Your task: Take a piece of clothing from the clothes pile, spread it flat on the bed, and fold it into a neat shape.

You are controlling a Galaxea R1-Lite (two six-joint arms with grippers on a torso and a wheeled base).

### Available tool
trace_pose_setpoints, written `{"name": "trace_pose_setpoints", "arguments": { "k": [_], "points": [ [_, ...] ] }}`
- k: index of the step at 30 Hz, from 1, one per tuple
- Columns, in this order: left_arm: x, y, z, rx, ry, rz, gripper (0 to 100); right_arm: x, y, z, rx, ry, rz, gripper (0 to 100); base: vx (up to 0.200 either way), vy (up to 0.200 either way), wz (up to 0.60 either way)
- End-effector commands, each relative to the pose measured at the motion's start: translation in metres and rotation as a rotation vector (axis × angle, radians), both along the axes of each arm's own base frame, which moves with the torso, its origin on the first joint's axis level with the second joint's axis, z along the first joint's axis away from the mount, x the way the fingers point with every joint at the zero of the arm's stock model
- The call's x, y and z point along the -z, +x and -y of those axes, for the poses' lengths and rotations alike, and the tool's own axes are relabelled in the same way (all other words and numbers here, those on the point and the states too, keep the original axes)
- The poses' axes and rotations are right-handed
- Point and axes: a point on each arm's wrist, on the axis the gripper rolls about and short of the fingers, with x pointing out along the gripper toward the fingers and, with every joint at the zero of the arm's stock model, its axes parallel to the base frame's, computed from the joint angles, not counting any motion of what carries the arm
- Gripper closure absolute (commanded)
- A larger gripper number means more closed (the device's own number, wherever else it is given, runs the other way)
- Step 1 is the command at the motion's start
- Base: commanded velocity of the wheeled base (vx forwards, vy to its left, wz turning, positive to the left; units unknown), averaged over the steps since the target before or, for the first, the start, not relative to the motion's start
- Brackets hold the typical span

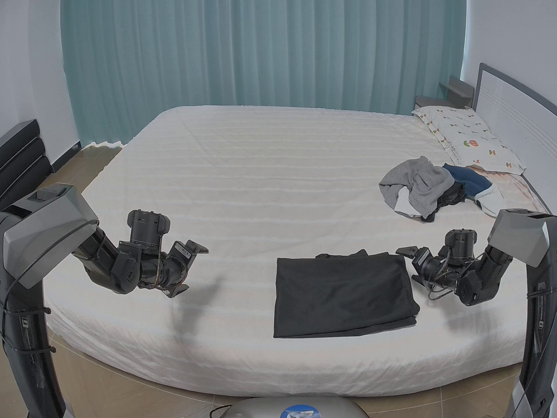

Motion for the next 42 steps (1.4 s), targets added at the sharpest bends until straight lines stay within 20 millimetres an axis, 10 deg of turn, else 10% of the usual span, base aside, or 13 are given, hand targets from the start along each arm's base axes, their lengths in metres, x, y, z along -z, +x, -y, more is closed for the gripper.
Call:
{"name": "trace_pose_setpoints", "arguments": {
  "k": [1,15,16,42],
  "points": [
    [0.001,0.0,0.0,-0.001,0.0,-0.002,0,-0.026,-0.052,0.018,-0.203,-0.009,0.015,0,0.0,0.0,0.0],
    [0.001,0.0,0.0,-0.001,0.0,-0.002,0,-0.003,-0.066,0.016,-0.29,-0.087,-0.055,0,0.0,0.0,0.0],
    [0.001,0.0,0.0,-0.001,0.0,-0.002,0,-0.001,-0.066,0.016,-0.292,-0.086,-0.059,100,0.0,0.0,0.0],
    [0.001,0.0,0.0,-0.002,-0.001,-0.003,0,0.001,-0.078,0.025,-0.346,-0.177,-0.094,100,0.0,0.0,0.0]
  ]
}}
